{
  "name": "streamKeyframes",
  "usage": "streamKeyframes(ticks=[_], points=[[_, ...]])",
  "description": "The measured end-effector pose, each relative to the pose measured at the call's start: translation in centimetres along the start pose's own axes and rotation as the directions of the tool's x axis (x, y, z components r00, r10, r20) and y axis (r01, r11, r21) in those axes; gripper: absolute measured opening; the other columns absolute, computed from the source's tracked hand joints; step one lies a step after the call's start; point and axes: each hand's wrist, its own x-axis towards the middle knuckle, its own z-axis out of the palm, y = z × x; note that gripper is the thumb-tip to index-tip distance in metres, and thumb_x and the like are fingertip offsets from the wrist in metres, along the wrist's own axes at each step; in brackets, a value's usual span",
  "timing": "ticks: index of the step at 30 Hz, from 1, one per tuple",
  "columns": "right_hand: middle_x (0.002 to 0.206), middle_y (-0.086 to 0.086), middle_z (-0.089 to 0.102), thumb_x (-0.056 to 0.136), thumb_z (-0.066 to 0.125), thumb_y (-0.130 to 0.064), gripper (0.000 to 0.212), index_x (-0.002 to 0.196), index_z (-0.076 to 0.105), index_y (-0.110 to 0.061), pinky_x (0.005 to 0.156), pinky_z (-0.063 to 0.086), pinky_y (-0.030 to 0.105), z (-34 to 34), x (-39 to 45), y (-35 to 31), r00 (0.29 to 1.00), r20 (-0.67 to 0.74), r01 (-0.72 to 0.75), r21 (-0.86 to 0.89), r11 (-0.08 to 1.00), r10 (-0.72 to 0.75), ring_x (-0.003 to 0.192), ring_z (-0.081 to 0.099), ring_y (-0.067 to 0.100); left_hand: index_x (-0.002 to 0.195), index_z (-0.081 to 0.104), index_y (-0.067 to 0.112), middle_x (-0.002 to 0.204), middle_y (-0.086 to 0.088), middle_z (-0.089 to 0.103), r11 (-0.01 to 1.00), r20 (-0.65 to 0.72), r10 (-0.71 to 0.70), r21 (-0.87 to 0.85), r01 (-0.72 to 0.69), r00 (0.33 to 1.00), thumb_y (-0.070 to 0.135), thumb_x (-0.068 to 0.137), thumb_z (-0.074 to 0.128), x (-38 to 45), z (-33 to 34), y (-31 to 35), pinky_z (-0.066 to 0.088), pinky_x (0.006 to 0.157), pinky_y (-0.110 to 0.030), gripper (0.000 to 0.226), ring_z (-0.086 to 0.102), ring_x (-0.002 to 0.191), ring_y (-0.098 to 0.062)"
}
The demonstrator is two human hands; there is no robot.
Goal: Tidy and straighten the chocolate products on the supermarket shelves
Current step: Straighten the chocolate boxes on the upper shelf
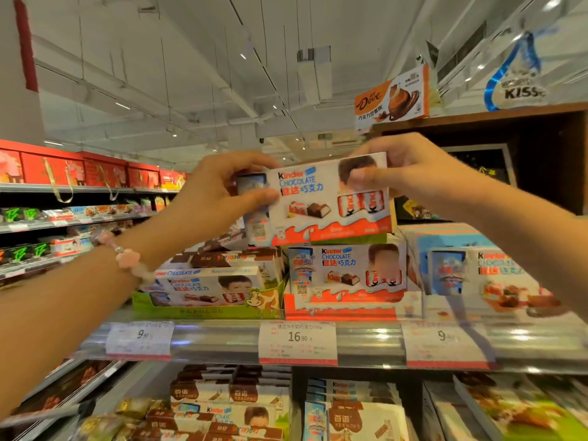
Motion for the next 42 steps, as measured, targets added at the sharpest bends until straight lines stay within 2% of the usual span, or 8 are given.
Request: streamKeyframes(ticks=[2,6,11,16,23,27,33,42], points=[[0.088,0.005,0.074,0.084,0.063,-0.014,0.014,0.097,0.067,-0.01,0.067,0.057,0.026,-1.2,-1.0,0.6,0.997,0.05,-0.061,-0.01,0.998,0.062,0.085,0.071,0.018,0.1,0.062,0.031,0.106,0.012,0.065,0.999,0.071,0.004,-0.049,0.0,0.997,0.013,0.082,0.066,0.3,1.0,0.2,0.056,0.077,-0.022,0.026,0.063,0.101,-0.005],[0.096,0.007,0.071,0.083,0.065,-0.016,0.013,0.095,0.069,-0.011,0.083,0.055,0.043,-2.4,-2.6,1.7,0.983,0.106,-0.132,-0.152,0.98,0.148,0.09,0.069,0.021,0.1,0.066,0.022,0.105,0.003,0.067,0.997,0.221,-0.019,-0.065,0.034,0.975,0.012,0.08,0.069,0.4,2.9,0.1,0.058,0.076,-0.028,0.022,0.064,0.099,-0.006],[0.089,-0.006,0.071,0.08,0.07,-0.02,0.009,0.089,0.07,-0.019,0.081,0.052,0.034,-2.5,-3.9,2.3,0.979,0.151,-0.083,-0.325,0.942,0.138,0.086,0.066,0.009,0.097,0.065,0.023,0.097,0.013,0.067,0.999,0.337,0.028,-0.054,-0.01,0.941,0.008,0.081,0.069,0.0,4.5,0.0,0.051,0.072,-0.012,0.023,0.063,0.092,0.002],[0.089,-0.009,0.068,0.08,0.067,-0.033,0.015,0.094,0.067,-0.025,0.07,0.05,0.028,-2.1,-3.9,2.8,0.993,0.109,0.007,-0.459,0.888,0.049,0.082,0.062,0.002,0.094,0.063,0.029,0.098,0.015,0.066,1.0,0.314,0.005,-0.013,-0.001,0.95,0.011,0.08,0.07,0.4,4.5,-0.3,0.052,0.075,-0.013,0.024,0.062,0.094,0.001],[0.091,-0.01,0.067,0.075,0.062,-0.046,0.026,0.094,0.066,-0.029,0.075,0.055,0.04,-1.3,-4.2,3.4,0.999,0.045,0.032,-0.443,0.896,-0.014,0.088,0.062,0.007,0.093,0.061,0.034,0.103,0.011,0.065,1.0,0.275,-0.023,0.017,0.019,0.961,0.012,0.08,0.07,0.2,4.3,-1.0,0.056,0.079,-0.026,0.027,0.061,0.101,-0.009],[0.088,-0.008,0.067,0.078,0.067,-0.036,0.018,0.094,0.063,-0.028,0.069,0.054,0.036,-0.8,-4.2,4.5,0.999,0.04,0.029,-0.41,0.912,-0.014,0.08,0.063,0.008,0.092,0.061,0.037,0.1,0.017,0.063,1.0,0.265,-0.02,0.001,0.021,0.964,0.013,0.079,0.07,0.0,4.3,-1.2,0.054,0.075,-0.016,0.028,0.061,0.099,-0.003],[0.09,-0.008,0.068,0.076,0.071,-0.029,0.019,0.09,0.057,-0.028,0.065,0.049,0.021,-1.3,-4.0,4.8,0.998,0.063,0.024,-0.375,0.927,-0.001,0.084,0.065,0.008,0.094,0.061,0.039,0.101,0.019,0.063,0.999,0.3,-0.047,0.016,0.044,0.953,0.017,0.079,0.071,0.0,5.0,-1.3,0.056,0.076,-0.02,0.029,0.061,0.099,0.0],[0.082,-0.006,0.066,0.075,0.075,-0.025,0.017,0.081,0.059,-0.026,0.068,0.053,0.033,-1.1,-3.3,4.9,0.994,0.099,0.01,-0.455,0.891,0.04,0.076,0.062,0.01,0.095,0.066,0.03,0.096,0.013,0.068,0.993,0.406,-0.089,0.103,0.051,0.91,0.02,0.078,0.073,0.6,5.2,-1.8,0.056,0.075,-0.023,0.022,0.063,0.091,0.0]])
